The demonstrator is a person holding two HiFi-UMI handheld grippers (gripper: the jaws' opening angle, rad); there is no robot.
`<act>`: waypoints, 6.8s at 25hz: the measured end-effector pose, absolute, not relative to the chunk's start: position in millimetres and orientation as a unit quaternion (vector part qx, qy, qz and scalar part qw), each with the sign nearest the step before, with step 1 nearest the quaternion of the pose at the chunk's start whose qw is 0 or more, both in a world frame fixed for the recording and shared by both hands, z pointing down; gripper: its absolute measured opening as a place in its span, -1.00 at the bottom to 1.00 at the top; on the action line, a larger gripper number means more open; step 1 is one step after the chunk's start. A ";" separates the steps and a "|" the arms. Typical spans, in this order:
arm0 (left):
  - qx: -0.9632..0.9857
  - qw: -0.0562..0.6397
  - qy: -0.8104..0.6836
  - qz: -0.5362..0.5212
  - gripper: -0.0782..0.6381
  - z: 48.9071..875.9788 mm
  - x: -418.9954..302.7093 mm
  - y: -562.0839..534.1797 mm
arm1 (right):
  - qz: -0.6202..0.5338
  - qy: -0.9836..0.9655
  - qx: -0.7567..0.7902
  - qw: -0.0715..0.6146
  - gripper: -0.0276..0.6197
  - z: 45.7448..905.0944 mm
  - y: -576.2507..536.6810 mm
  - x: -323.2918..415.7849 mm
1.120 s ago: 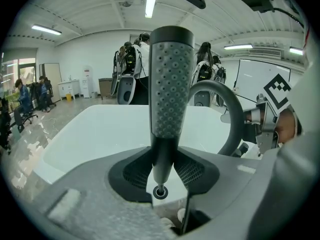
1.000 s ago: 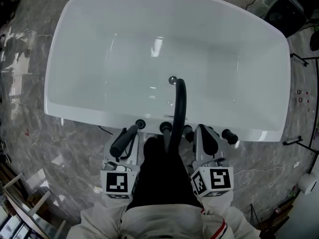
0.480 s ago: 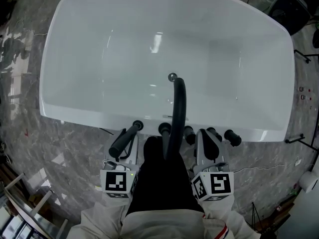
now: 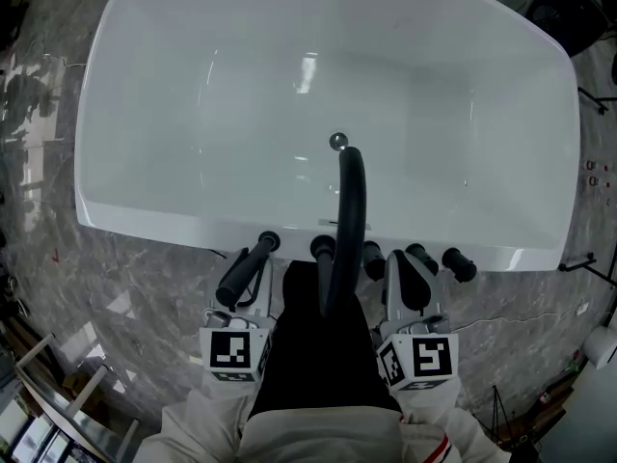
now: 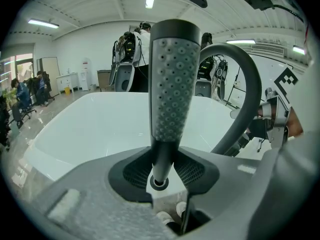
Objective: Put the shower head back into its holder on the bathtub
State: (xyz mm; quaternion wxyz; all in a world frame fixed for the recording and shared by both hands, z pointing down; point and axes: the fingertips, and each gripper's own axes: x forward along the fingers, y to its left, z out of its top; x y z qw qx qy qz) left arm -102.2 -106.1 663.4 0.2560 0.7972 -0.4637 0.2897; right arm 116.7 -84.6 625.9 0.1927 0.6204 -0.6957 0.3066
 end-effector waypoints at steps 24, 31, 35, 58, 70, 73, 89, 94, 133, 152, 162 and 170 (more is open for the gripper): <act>0.801 0.251 -0.452 0.303 -0.39 691.9 -102.4 -100.6 | 0.320 -0.688 0.621 0.198 -0.90 642.3 -79.5 116.1; 0.803 0.250 -0.447 0.304 -0.39 697.5 -100.0 -102.3 | 0.322 -0.687 0.621 0.197 -0.90 644.7 -80.5 114.4; 0.807 0.244 -0.442 0.306 -0.39 699.9 -98.3 -101.7 | 0.325 -0.683 0.623 0.198 -0.90 648.1 -78.3 113.3; 0.785 0.166 -0.445 0.398 -0.37 714.3 -93.4 -92.8 | 0.337 -0.679 0.620 0.202 -0.90 655.3 -76.3 109.6; 0.772 0.187 -0.449 0.410 -0.35 720.0 -102.1 -81.0 | 0.339 -0.689 0.608 0.203 -0.90 655.6 -70.3 105.4; 0.767 0.195 -0.451 0.413 -0.35 717.9 -105.0 -74.8 | 0.336 -0.692 0.607 0.201 -0.90 650.7 -72.6 108.0; 0.751 0.243 -0.481 0.382 -0.44 606.3 -137.2 -58.5 | 0.292 -0.733 0.591 0.168 -0.90 554.2 -107.2 102.8; 0.751 0.230 -0.511 0.350 -0.51 546.8 -153.9 -81.1 | 0.286 -0.746 0.582 0.151 -0.90 513.2 -121.5 90.8; 0.823 0.128 -0.526 0.174 -0.77 368.0 -71.8 -141.9 | 0.220 -0.794 0.563 0.068 -0.90 369.0 -138.3 113.2; 0.857 0.107 -0.480 0.154 -0.77 357.7 -115.2 -65.3 | 0.208 -0.754 0.618 0.074 -0.90 361.8 -40.9 73.7; 0.869 0.102 -0.464 0.141 -0.77 351.9 -155.2 20.7 | 0.201 -0.743 0.634 0.078 -0.90 357.3 50.2 36.0; 0.868 0.103 -0.466 0.136 -0.77 350.5 -184.8 83.3 | 0.197 -0.734 0.645 0.081 -0.90 356.1 119.4 16.9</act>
